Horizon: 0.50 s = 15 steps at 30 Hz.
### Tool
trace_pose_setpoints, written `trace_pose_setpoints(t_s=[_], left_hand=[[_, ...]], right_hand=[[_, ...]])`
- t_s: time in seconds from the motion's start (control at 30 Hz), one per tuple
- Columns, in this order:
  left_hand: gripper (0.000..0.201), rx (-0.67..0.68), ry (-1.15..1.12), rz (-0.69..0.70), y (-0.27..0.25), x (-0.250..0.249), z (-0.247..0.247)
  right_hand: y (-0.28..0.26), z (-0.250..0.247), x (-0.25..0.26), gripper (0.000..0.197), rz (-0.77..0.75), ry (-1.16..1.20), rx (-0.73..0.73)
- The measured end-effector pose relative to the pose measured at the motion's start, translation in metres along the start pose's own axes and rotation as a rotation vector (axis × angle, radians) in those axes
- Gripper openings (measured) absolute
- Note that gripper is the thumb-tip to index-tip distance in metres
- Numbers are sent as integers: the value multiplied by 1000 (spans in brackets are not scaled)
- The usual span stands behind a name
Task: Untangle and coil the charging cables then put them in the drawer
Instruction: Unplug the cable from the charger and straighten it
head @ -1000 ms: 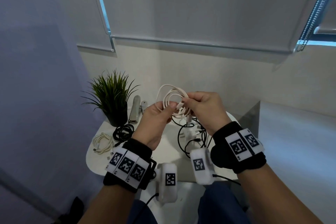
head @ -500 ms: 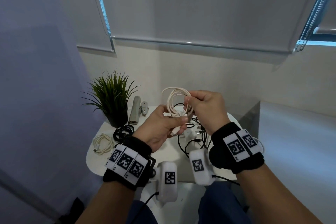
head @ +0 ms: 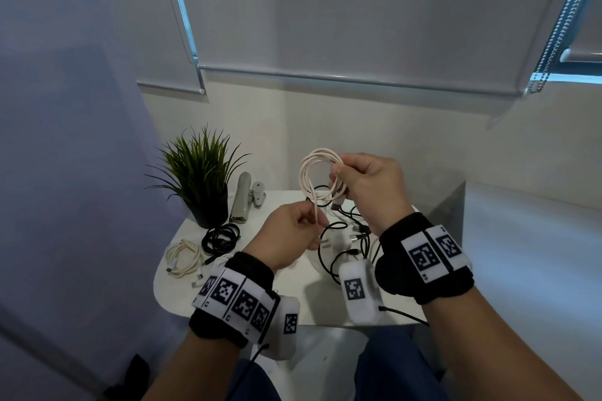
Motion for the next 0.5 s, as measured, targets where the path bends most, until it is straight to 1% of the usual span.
trace_pose_setpoints(t_s=[0.07, 0.1, 0.13, 0.2, 0.27, 0.3, 0.37, 0.43, 0.5], left_hand=[[12, 19, -11, 53, -2, -5, 4], [15, 11, 8, 75, -3, -7, 4], [21, -21, 38, 107, -2, -8, 1], [31, -126, 157, 201, 1, -12, -8], [36, -222, 217, 262, 1, -13, -18], [33, -266, 177, 260, 1, -11, -22], [21, -343, 4, 225, 1, -7, -32], [22, -384, -190, 168, 0, -1, -36], [21, -383, -403, 143, 0, 3, -36]], right_hand=[[0, 0, 1, 24, -2, -2, 6], [-1, 0, 1, 23, -4, -3, 7], [-1, 0, 1, 22, -5, -1, 3], [-3, -2, 1, 21, 1, 17, -5], [-4, -2, 2, 21, 19, 60, -5], [-5, -1, 3, 21, 31, 89, -2], [-6, 2, 4, 21, 58, 149, 11], [-8, 4, 4, 23, 83, 179, 23], [-10, 5, 2, 25, 106, 179, 25]])
Point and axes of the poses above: each hand's wrist, its own y-axis towards the middle knuckle, its own z-axis out of the palm, x = y × z, the point moved 10 cm from there along y, towards the middle knuckle, and after that the axes turned 3 degrees about -z, right-handed, at the moved point
